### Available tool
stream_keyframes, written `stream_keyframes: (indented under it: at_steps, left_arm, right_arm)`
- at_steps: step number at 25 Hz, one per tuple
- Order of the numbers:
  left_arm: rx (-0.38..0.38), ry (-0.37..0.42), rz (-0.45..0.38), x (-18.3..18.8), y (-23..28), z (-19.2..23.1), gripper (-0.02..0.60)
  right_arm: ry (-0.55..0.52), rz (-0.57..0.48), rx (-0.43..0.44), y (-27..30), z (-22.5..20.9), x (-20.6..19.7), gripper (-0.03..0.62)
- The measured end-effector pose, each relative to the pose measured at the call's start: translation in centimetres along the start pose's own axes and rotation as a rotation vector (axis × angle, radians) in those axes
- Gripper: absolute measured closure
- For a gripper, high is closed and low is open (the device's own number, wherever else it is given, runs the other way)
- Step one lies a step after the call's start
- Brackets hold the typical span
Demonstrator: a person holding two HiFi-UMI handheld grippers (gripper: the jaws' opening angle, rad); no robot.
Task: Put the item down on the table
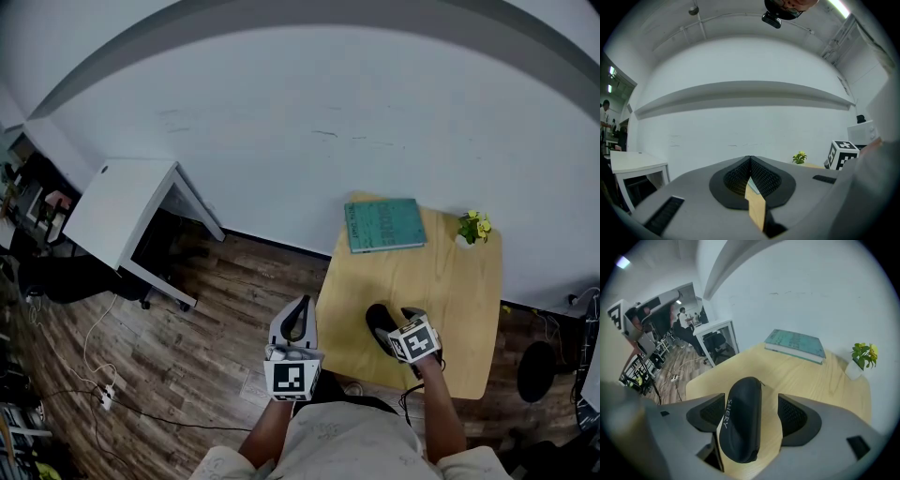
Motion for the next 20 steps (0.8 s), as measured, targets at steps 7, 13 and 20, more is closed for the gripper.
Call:
stream_keyframes:
  at_steps: [7, 13, 20]
  left_arm:
    - [-0.010, 0.011, -0.012, 0.6, 0.4, -0.5, 0.574]
    - [-0.029, 0.028, -0.032, 1.9, 0.8, -0.7, 0.574]
    - [-0.032, 0.031, -0.070, 3.3, 1.1, -1.0, 0.574]
  right_arm:
    - [-0.008, -0.262, -0.088, -4.4, -0.6, 4.5, 0.247]
    - [-0.010, -0.585, -0.209, -10.6, -1.0, 9.1, 0.249]
    - [-0.016, -0.901, -0.373, -17.9, -2.0, 11.9, 0.249]
Point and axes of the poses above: the fingertips, and each gripper's own axes: y forward along the fingers, z to its left, x out of its top, the point moved 4 cm from there along -y, backward along the fingers, and after that the axes turned 13 degrees about -z, right-handed, at the moved point
